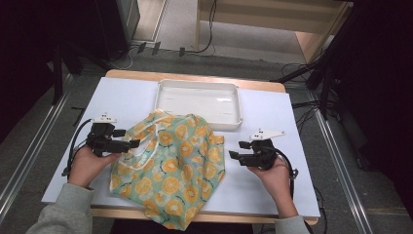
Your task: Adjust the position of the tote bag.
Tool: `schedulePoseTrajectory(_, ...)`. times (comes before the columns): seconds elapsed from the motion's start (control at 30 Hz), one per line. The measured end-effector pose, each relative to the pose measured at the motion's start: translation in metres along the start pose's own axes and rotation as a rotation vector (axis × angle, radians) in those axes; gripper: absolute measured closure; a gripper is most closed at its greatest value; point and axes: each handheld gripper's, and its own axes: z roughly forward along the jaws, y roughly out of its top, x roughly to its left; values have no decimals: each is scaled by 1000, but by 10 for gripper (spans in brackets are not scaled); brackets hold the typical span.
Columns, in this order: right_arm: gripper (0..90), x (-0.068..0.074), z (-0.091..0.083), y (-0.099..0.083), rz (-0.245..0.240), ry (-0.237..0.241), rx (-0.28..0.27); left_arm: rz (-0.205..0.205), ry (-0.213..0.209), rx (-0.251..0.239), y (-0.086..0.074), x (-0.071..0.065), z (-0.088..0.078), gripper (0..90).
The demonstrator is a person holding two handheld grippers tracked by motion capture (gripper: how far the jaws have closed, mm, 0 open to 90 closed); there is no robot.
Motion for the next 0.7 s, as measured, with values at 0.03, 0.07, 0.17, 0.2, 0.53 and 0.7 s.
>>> schedulePoseTrajectory(0.03, 429, 0, 0, 0, 0, 0, 0, 0, 1, 6, 0, 0, 0, 228)
schedulePoseTrajectory(0.07, 429, 0, 0, 0, 1, 0, 0, -4, 2, 11, 0, 0, 1, 232)
schedulePoseTrajectory(0.17, 429, 0, 0, 0, 0, 0, 0, -6, -1, 10, 0, 0, 1, 240)
schedulePoseTrajectory(0.2, 430, 0, 0, 0, 1, 0, 0, -4, -1, 9, 0, 0, 0, 240)
schedulePoseTrajectory(0.53, 429, 0, 0, 0, 0, 1, 1, -12, 14, -2, 0, 2, -2, 238)
schedulePoseTrajectory(0.7, 429, 0, 0, 0, 1, 1, 2, -31, 39, -22, 0, 3, -4, 169)
